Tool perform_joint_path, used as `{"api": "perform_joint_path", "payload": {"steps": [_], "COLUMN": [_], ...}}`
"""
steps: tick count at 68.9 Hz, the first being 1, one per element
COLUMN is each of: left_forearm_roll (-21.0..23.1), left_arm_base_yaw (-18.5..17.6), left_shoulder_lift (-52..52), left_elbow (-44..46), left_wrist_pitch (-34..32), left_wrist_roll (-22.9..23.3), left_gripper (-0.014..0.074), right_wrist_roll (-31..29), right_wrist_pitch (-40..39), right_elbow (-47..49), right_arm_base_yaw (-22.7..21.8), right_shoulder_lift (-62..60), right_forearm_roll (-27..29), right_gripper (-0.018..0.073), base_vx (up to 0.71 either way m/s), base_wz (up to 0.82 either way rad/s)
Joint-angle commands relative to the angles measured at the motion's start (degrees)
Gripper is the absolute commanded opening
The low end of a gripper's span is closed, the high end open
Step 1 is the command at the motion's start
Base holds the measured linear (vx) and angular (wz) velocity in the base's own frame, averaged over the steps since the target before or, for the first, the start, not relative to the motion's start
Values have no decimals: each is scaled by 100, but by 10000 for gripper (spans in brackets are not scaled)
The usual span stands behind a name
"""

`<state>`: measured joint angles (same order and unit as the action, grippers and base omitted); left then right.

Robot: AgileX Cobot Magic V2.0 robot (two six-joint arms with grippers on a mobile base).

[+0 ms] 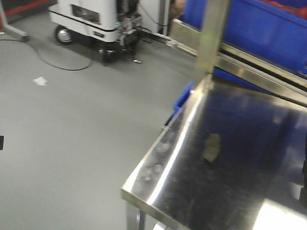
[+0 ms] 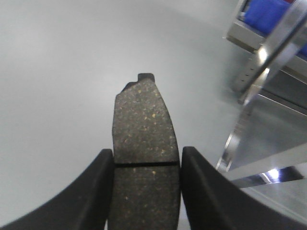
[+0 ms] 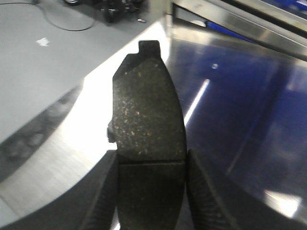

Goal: Move and align brake pads A on conveyor
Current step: 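Drive the base away from the shelf holding both brake pads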

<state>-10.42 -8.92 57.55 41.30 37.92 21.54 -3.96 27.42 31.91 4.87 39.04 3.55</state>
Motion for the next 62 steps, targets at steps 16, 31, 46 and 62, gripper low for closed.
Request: {"api": "perform_joint_path", "payload": {"steps": [16, 31, 46, 62], "left_forearm_roll": [-36, -36, -36, -36], "left_arm_base_yaw": [-37, -37, -37, -37], "left_shoulder_lift": [-113, -113, -113, -113], "left_elbow": [173, 173, 173, 173], "left_wrist_pitch": [-361, -361, -361, -361], "left_wrist_roll": [1, 1, 1, 1], "left_gripper": [93, 93, 93, 93], "right_wrist_roll": [-17, -17, -17, -17], "right_wrist_pitch": [-507, -505, -505, -505], "right_elbow": [170, 170, 170, 170], "right_arm_base_yaw": [-26, -26, -26, -26], "right_shoulder_lift": [-19, -19, -19, -19], "right_forearm_roll": [3, 3, 3, 3], "right_gripper": [70, 70, 70, 70], "base_vx": [-1, 1, 3, 6], "base_wz": [58, 51, 42, 48]}}
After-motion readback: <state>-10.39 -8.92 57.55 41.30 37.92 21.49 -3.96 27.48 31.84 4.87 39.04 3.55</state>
